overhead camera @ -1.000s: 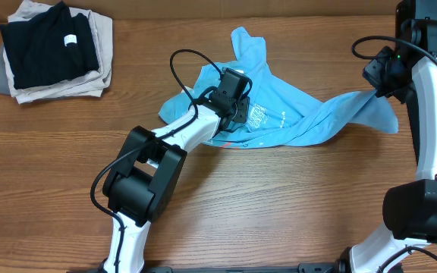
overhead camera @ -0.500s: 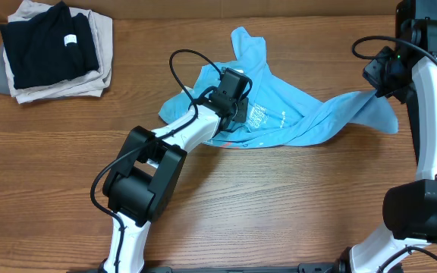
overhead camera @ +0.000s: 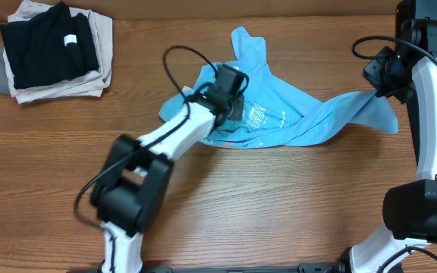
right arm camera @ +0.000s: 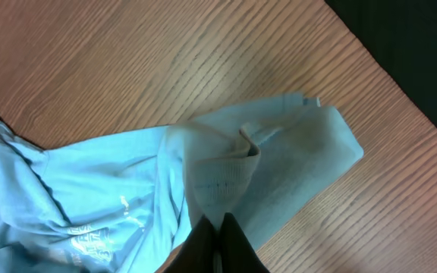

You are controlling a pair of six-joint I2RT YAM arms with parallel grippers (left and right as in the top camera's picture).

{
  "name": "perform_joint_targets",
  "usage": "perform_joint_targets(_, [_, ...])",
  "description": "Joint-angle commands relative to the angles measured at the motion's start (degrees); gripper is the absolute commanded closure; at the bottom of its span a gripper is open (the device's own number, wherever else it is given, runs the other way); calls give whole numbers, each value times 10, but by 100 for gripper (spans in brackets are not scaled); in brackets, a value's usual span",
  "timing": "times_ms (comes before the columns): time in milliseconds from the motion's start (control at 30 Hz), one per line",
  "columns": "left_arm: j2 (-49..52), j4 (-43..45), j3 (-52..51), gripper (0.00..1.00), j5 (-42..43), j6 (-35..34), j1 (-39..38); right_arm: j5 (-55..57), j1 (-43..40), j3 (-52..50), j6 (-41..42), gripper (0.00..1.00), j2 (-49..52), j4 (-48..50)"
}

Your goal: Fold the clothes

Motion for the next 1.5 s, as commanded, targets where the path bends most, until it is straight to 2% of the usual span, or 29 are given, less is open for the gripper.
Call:
perform_joint_targets(0, [-113,-22,9,96,-15,10,21,-1,2,2,-2,96,-8,2])
perform_joint_targets(267, [-269,-109,9,96,-14,14,68,-1,2,14,-2,96,-8,-7])
perform_joint_targets(500, [-381,-163,9,96,-33,41,86,-1,2,86,-2,96,-16,-50])
perform_joint_targets(700, [-460,-189,9,96,-76,41,86,-1,2,168,-2,96,-25,-102])
perform_joint_targets(833, [-480,-234,9,96,-92,40,86,-9,2,167,-19,95,-27,-115])
perform_joint_targets(933, [-470,-292,9,96,-93,25,86,-10,6,128,-36,82,-26,-115])
perform_joint_targets(1033, [-443,-349,9,96,-93,1,86,-10,6,73,-41,79,-26,-111])
perform_joint_targets(1067, [-432,-363,9,96,-93,-5,86,-10,6,55,-41,74,-26,-107])
perform_joint_targets(1100, [-419,-379,9,96,-93,-12,86,-10,6,39,-41,67,-26,-104])
perform_joint_targets(1133, [-405,-393,9,96,-93,-19,86,-10,6,24,-43,55,-26,-99])
perform_joint_targets(1200, [-376,-412,9,96,-90,-27,86,-10,6,-2,-46,24,-26,-85])
perform_joint_targets(1233, [-361,-418,9,96,-84,-27,86,-11,6,-13,-45,18,-26,-76])
perform_joint_targets(1300, [-330,-423,9,96,-66,-26,85,-23,6,-30,-53,11,-26,-58])
perform_joint_targets(1467, [-266,-423,9,96,-47,-26,85,-85,6,-71,-94,8,-25,-6])
